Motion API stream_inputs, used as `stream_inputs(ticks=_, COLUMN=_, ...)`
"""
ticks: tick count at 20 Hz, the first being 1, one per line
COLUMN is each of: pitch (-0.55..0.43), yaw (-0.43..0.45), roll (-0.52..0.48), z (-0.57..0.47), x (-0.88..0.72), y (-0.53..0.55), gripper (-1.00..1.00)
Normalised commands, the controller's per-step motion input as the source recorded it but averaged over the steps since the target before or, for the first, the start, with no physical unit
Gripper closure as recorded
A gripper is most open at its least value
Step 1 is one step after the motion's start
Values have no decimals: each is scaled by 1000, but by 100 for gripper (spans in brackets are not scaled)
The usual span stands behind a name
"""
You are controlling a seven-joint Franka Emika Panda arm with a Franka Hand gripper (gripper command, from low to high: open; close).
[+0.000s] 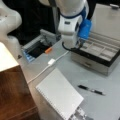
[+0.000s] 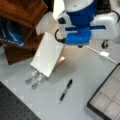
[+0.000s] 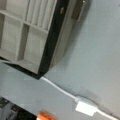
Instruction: Open the box. Pick up the pen. Place the pen in the box. Pick up the book. Place the book on the shelf.
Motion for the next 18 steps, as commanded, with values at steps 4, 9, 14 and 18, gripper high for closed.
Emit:
stream_inputs(ticks=4, pitch=-217, yaw=487, roll=-454, z=-100, x=279, y=-101, gripper=-100)
stream_inputs(ticks=9, pitch=-117, yaw=472, roll=-202, z=-103, x=159, y=-170, gripper=-100)
stream_inputs(ticks=14, pitch=-73, yaw=504, roll=-21, z=-70, x=71, y=-211, gripper=-100)
stream_inputs(ticks=18, pitch=-59, yaw=488, roll=78, z=-114, x=79, y=-189, gripper=-100)
